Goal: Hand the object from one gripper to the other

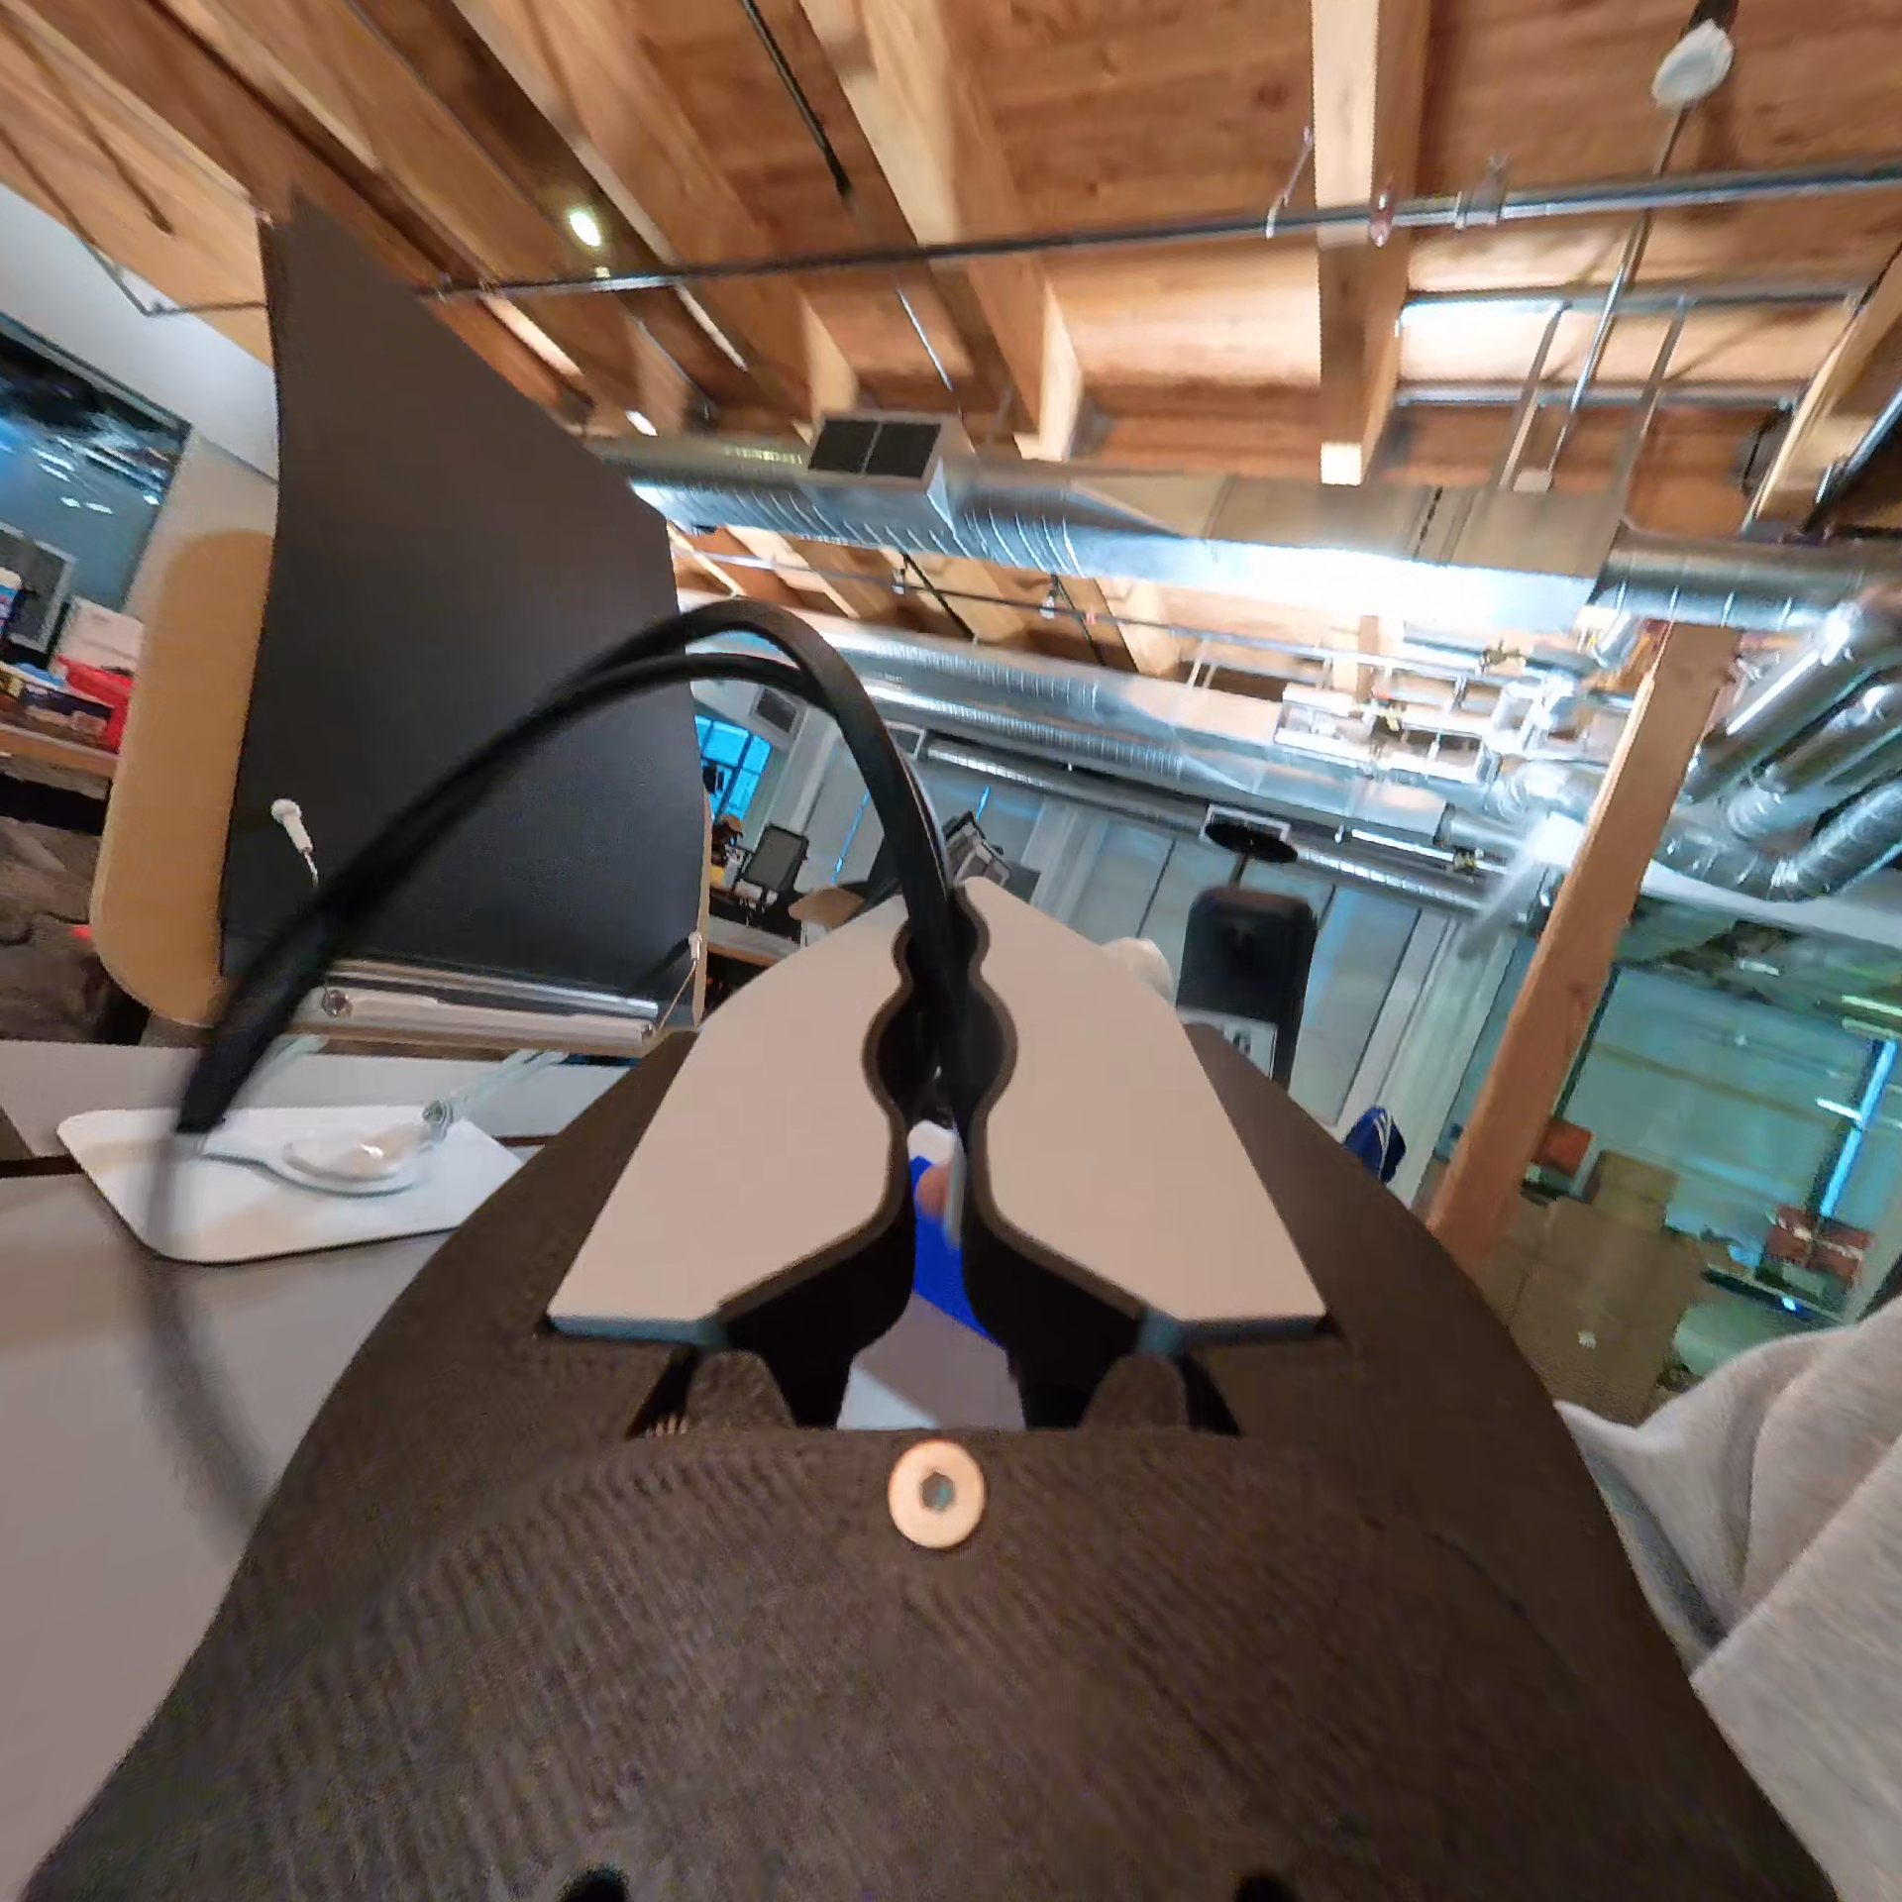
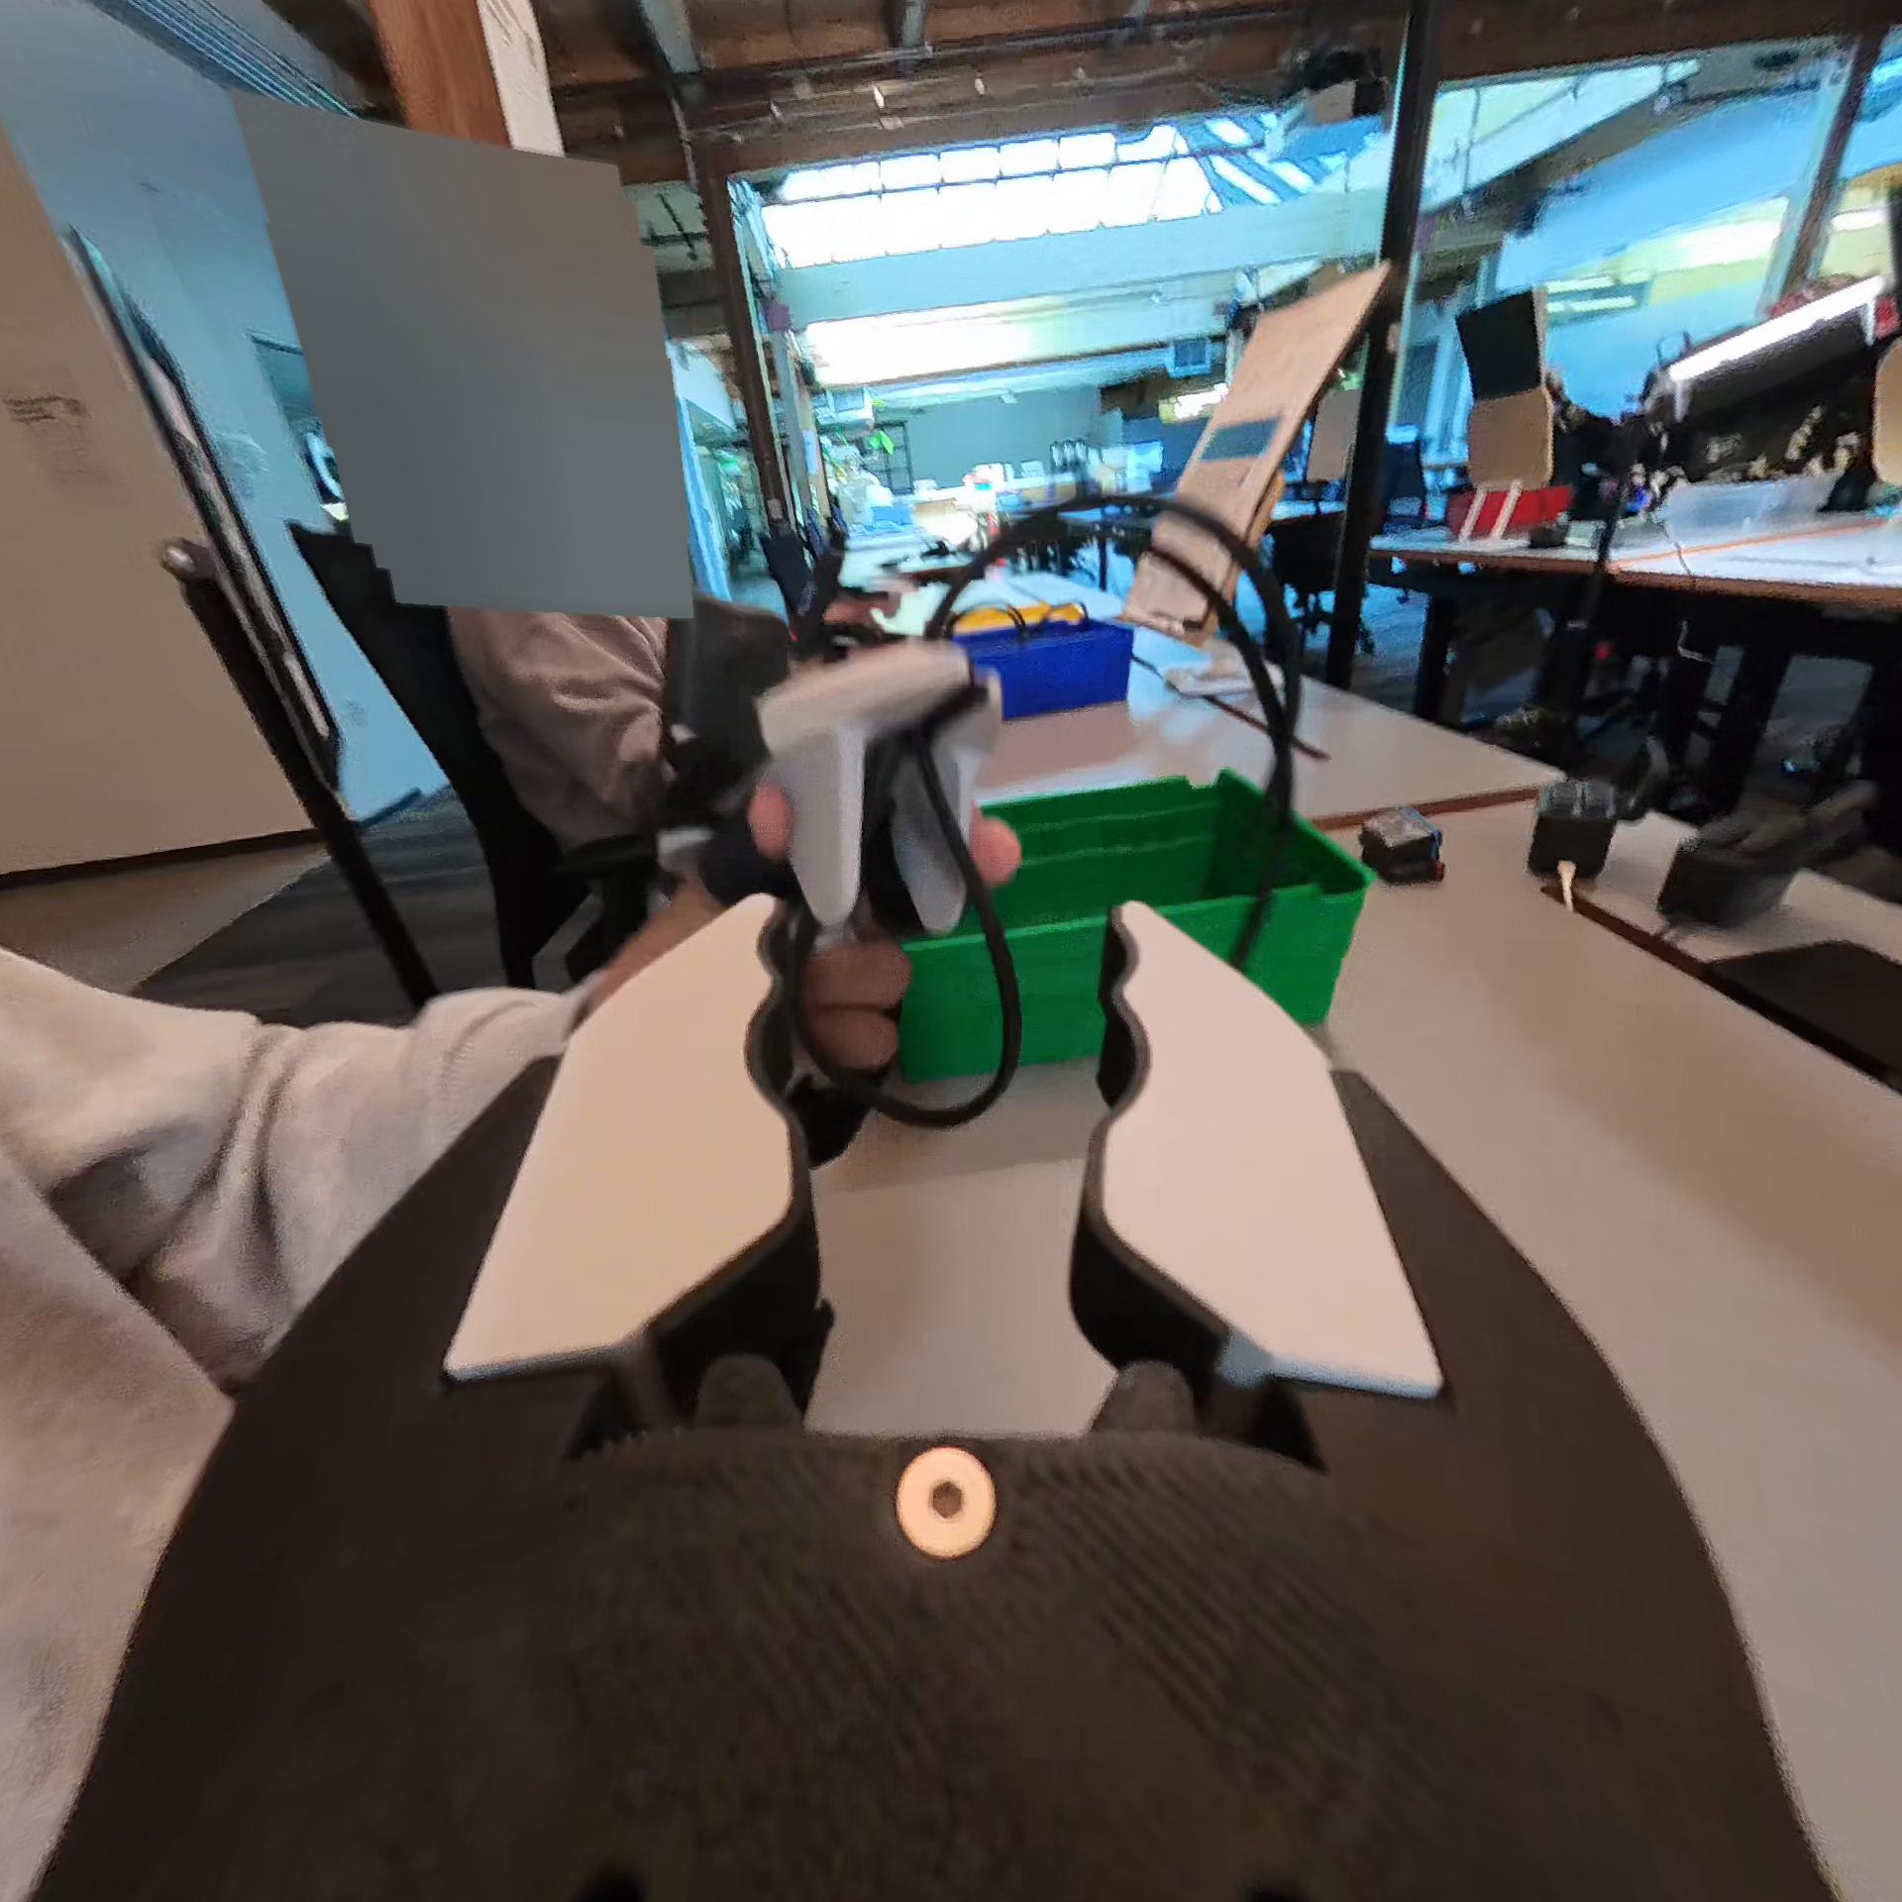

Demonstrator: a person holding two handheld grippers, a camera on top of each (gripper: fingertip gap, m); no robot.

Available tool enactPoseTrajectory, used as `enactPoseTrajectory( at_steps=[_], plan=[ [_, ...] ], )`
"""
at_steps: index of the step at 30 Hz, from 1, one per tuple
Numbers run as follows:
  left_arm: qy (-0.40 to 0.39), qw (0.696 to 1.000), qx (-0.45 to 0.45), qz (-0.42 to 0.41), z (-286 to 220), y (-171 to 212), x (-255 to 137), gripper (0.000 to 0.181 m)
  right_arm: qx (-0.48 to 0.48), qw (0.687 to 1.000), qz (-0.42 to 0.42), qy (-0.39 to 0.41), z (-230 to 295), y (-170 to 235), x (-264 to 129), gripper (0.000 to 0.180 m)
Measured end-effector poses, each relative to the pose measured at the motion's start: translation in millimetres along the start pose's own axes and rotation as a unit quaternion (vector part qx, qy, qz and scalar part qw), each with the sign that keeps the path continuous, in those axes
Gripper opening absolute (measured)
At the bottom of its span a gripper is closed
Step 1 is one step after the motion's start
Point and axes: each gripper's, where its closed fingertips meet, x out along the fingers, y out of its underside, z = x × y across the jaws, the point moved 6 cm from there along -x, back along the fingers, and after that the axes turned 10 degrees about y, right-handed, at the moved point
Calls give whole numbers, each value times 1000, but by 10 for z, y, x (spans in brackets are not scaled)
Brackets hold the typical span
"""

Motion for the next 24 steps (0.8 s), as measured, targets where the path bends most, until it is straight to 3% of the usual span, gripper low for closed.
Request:
enactPoseTrajectory(
  at_steps=[6,12,17,22,24],
  plan=[
    [-3,1000,3,-20,-130,-3,63,0,-40,998,36,13,226,366,241,79],
    [15,1000,-12,-7,-191,114,147,0,-69,997,21,2,310,310,218,76],
    [41,999,-33,-3,-237,251,232,0,-64,997,37,5,253,342,207,63],
    [41,999,-34,4,-229,230,235,0,-87,995,50,2,225,321,161,12],
    [48,998,-44,3,-234,224,241,0,-74,996,54,-3,202,306,141,10]
  ],
)
